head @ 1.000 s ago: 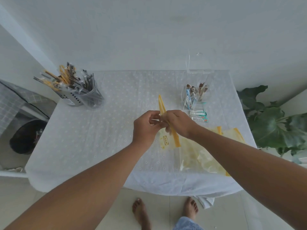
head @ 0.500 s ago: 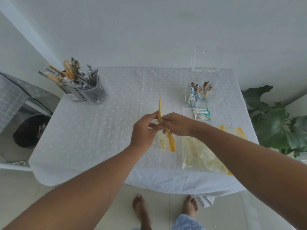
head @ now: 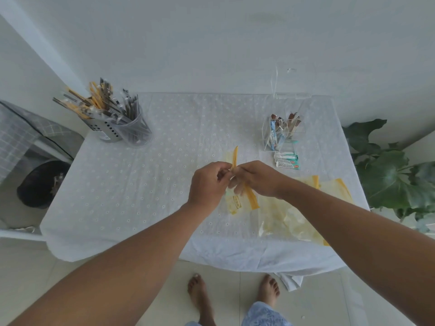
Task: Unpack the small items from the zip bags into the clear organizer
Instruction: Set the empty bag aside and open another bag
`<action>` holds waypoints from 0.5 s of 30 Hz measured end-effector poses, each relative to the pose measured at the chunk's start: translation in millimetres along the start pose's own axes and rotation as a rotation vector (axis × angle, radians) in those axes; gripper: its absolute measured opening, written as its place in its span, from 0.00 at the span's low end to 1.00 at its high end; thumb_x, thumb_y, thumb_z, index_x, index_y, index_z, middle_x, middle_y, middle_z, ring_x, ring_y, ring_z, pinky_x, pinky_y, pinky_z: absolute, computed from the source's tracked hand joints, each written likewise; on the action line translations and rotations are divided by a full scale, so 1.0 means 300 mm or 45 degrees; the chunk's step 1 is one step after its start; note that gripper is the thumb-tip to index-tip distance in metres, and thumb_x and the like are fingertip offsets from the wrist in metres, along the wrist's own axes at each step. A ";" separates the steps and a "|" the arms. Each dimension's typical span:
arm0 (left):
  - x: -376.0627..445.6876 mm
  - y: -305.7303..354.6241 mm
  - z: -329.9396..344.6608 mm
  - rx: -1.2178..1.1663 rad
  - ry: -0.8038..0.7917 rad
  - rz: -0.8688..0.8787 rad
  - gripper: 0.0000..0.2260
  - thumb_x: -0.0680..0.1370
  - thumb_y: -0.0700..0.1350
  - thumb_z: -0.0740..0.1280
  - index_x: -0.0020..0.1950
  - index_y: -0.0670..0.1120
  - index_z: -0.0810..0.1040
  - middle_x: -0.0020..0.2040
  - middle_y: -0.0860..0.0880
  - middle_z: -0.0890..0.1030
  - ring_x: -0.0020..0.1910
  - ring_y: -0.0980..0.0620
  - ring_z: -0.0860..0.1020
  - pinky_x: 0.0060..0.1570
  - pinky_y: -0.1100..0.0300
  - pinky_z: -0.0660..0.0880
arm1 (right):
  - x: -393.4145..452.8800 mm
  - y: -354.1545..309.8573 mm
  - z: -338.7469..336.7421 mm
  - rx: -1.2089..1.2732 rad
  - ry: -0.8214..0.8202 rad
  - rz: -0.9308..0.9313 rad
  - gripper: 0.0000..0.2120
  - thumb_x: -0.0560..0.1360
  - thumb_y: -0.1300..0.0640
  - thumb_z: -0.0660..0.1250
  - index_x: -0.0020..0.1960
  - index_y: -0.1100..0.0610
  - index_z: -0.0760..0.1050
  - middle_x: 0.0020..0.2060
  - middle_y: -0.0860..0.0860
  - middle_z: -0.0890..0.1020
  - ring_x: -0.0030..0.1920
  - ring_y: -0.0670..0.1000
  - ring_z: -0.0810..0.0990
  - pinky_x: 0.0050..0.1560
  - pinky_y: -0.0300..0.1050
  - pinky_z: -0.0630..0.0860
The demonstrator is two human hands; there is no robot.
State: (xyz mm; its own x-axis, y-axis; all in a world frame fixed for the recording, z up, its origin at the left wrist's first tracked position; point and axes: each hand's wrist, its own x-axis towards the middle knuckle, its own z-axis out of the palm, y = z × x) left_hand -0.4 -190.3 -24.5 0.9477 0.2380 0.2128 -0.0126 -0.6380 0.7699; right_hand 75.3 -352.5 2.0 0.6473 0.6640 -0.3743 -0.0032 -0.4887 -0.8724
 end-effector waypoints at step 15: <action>0.032 0.035 0.014 -0.317 -0.001 -0.423 0.02 0.74 0.45 0.72 0.44 0.51 0.84 0.38 0.54 0.83 0.39 0.57 0.82 0.41 0.57 0.82 | -0.050 0.025 -0.067 0.001 0.205 0.083 0.13 0.85 0.57 0.59 0.50 0.61 0.80 0.43 0.52 0.87 0.37 0.48 0.86 0.33 0.44 0.80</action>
State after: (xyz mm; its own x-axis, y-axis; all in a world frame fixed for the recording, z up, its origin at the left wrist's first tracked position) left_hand 10.0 -197.7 -16.9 0.9134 0.4006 -0.0724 0.2175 -0.3299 0.9186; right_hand 80.9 -377.5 7.3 0.7594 0.5316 -0.3752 -0.0499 -0.5274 -0.8482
